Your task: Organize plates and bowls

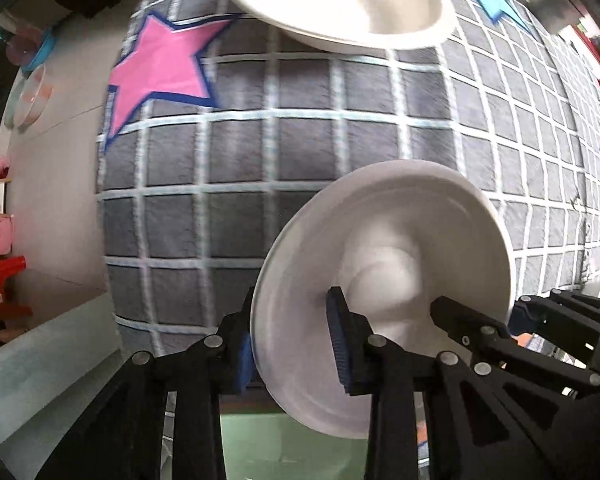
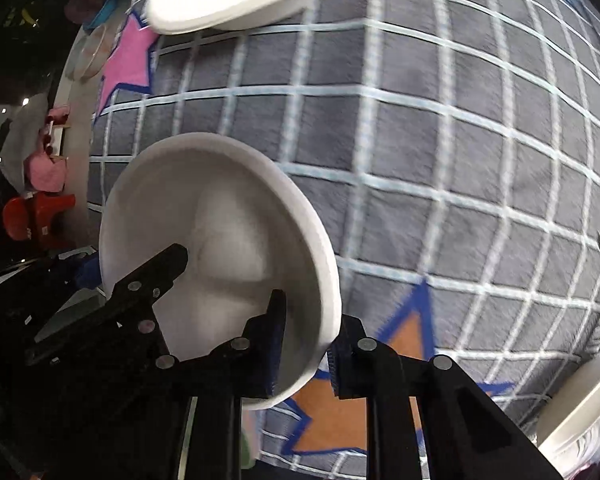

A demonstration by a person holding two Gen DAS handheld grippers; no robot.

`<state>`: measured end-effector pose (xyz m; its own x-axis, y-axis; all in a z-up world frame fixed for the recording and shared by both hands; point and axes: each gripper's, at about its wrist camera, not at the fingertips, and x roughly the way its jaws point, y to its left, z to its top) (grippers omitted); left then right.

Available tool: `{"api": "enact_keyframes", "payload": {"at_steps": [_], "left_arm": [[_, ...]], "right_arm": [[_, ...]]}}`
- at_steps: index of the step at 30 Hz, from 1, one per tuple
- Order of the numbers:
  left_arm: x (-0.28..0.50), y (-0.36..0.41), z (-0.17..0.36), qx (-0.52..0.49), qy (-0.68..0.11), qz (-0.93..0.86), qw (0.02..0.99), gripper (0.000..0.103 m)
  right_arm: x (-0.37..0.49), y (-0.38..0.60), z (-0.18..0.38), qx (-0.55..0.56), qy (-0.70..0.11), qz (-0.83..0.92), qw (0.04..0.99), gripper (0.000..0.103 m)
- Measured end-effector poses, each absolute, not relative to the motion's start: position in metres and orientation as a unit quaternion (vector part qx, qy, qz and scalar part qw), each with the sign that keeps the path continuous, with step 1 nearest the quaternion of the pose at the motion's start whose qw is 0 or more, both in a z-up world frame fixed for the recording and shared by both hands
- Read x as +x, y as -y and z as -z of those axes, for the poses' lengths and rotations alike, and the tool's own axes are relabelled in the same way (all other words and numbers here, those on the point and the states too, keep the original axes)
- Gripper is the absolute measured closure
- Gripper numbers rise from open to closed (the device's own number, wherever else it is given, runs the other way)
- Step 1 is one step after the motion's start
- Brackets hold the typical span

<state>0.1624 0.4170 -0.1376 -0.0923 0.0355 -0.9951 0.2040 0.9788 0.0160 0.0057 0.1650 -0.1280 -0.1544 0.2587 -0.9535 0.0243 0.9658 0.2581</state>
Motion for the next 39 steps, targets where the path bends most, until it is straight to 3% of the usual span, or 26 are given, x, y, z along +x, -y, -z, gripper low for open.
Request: {"api": "enact_keyframes", "payload": {"at_steps": [18,39], "left_arm": [[0.088,-0.357,0.102,0.087,-0.737,0.051,0.668,0.067],[0.049,-0.158,0.054,0.161,-0.708,0.155,0.670,0.067]], "right_arm": [[-0.029,-0.087,0.104,0.120,-0.749,-0.117,0.641,0.081],[-0.086,0.083,0.058,0.153,-0.719,-0.064,0.675,0.081]]}}
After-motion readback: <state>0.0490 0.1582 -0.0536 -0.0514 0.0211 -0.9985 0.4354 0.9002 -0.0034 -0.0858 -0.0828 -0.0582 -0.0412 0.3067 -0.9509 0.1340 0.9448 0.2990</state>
